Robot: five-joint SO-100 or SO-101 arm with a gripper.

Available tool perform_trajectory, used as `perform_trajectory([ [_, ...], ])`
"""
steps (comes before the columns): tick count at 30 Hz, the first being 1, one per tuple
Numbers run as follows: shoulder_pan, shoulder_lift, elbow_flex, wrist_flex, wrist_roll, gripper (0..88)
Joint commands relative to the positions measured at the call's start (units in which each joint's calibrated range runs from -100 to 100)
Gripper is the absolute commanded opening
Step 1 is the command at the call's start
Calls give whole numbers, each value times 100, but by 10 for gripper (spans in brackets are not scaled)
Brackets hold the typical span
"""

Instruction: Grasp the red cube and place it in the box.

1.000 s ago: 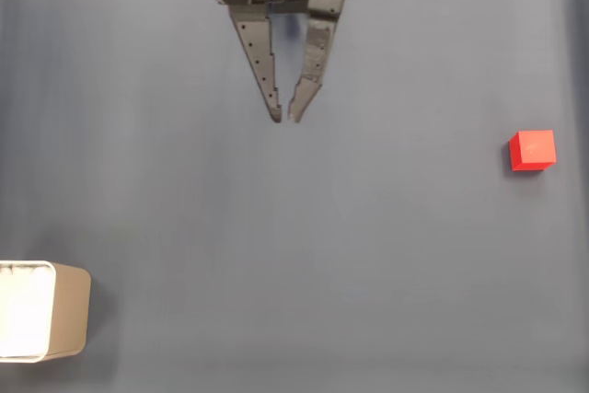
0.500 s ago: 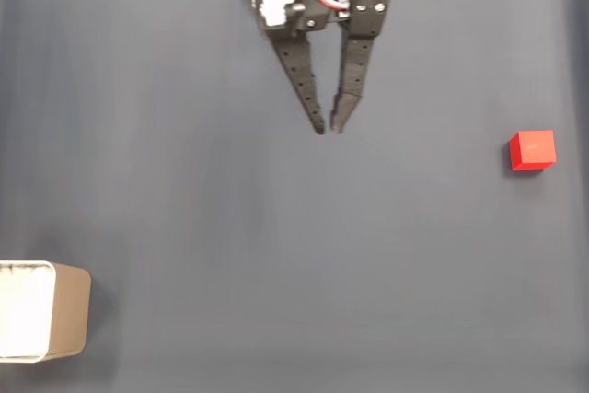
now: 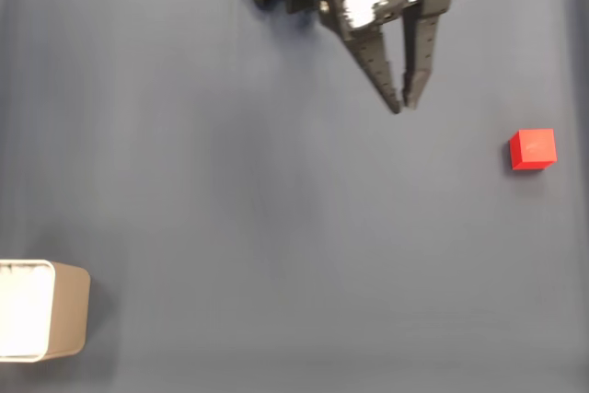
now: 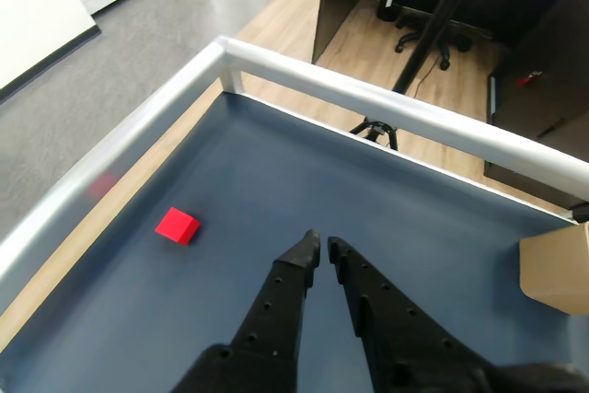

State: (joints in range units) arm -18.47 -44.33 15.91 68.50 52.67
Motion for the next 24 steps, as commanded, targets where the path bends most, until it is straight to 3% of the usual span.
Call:
perform_trajectory([
  [1,-340,14,-113,27,88,0],
  [24,-1931,733,106,-14,-5,2],
])
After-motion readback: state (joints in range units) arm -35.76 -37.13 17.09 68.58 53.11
